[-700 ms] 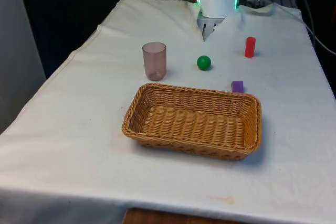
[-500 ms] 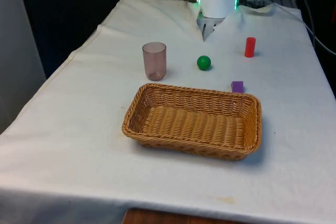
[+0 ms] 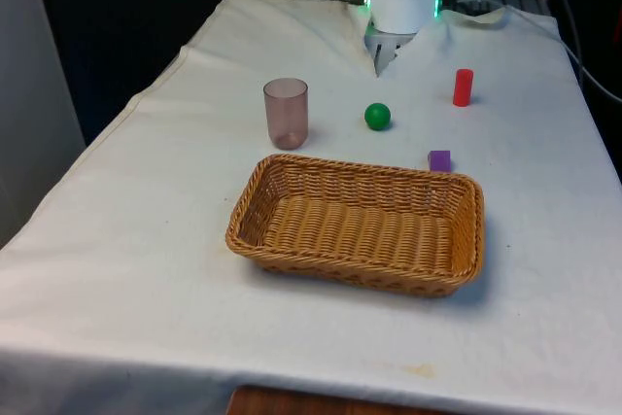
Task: Pick up the triangular block and place it into the basket.
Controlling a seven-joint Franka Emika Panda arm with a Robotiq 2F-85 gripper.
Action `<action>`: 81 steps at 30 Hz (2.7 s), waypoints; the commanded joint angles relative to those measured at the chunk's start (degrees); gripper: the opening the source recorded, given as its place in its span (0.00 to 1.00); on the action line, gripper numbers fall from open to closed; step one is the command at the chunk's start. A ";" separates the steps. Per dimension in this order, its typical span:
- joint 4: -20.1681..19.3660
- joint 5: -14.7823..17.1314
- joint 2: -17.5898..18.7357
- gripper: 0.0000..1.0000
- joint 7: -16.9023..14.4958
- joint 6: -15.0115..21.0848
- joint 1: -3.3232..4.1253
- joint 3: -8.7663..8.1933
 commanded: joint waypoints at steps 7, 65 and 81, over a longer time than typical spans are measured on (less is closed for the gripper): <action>-4.53 -0.63 -0.92 1.00 1.38 5.39 0.34 1.55; -20.40 -4.58 7.62 1.00 5.73 32.83 0.57 4.70; -23.49 -4.76 9.34 1.00 8.59 39.36 0.63 4.58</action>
